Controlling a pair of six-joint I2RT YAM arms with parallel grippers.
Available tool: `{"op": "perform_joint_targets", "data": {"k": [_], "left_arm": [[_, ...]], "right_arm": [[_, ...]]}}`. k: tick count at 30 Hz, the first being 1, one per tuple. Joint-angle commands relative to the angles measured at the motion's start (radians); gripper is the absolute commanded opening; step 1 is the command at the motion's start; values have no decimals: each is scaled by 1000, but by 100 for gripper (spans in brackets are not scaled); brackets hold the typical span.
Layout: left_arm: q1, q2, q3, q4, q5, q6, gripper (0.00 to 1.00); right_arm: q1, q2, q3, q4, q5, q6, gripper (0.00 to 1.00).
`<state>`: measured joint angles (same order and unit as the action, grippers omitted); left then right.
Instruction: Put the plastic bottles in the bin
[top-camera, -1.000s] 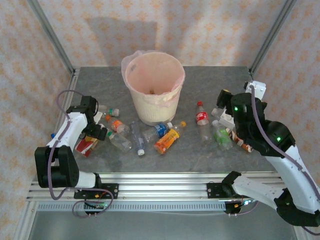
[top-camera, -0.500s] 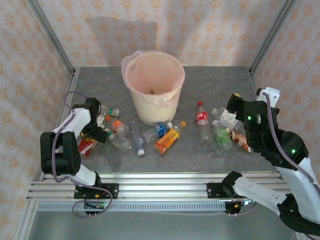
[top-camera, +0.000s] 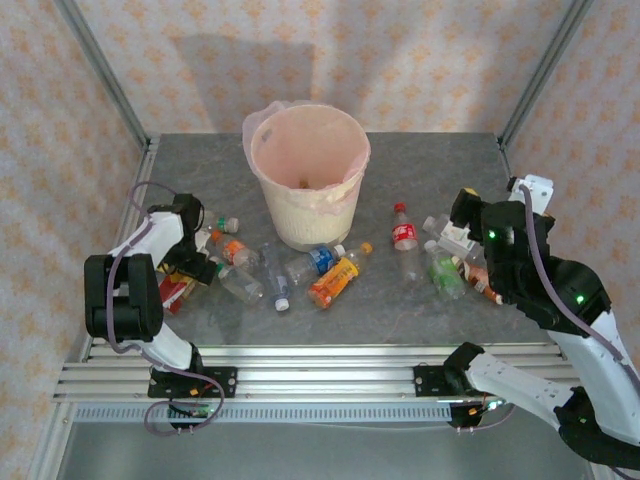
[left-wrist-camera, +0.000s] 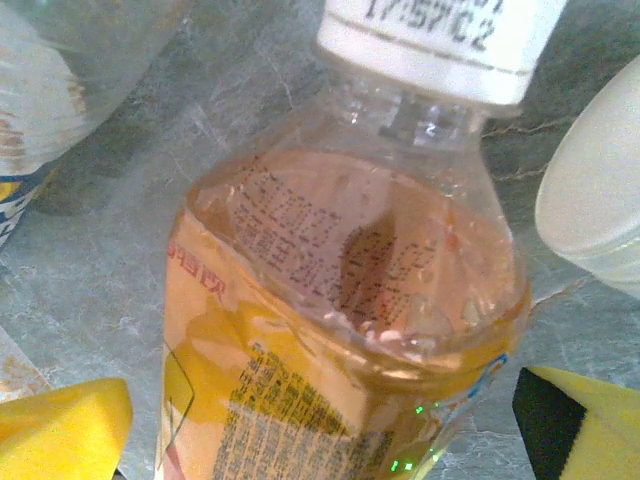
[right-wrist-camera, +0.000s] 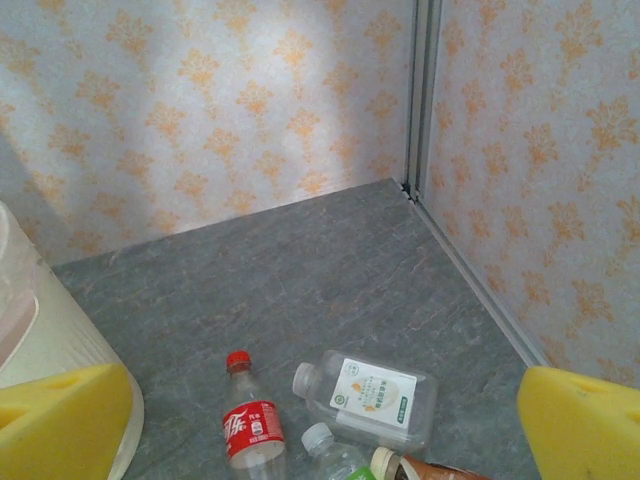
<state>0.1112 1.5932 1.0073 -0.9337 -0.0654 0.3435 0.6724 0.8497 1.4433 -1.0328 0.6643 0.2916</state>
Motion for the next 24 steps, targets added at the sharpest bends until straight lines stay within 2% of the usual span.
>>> {"op": "perform_joint_targets", "data": {"k": [1,10,24], "left_arm": [[-7,13,22,-34,19,28,98],[-21,52,30,-49,33,34,90],[-35,103,40,-60,21,31,90]], "right_arm": [[-2,-1,-8,-12,38,5,99],[-2,-4,-22,-21,57,12,99],[-2,-26,-38,-19,76,15,99]]}}
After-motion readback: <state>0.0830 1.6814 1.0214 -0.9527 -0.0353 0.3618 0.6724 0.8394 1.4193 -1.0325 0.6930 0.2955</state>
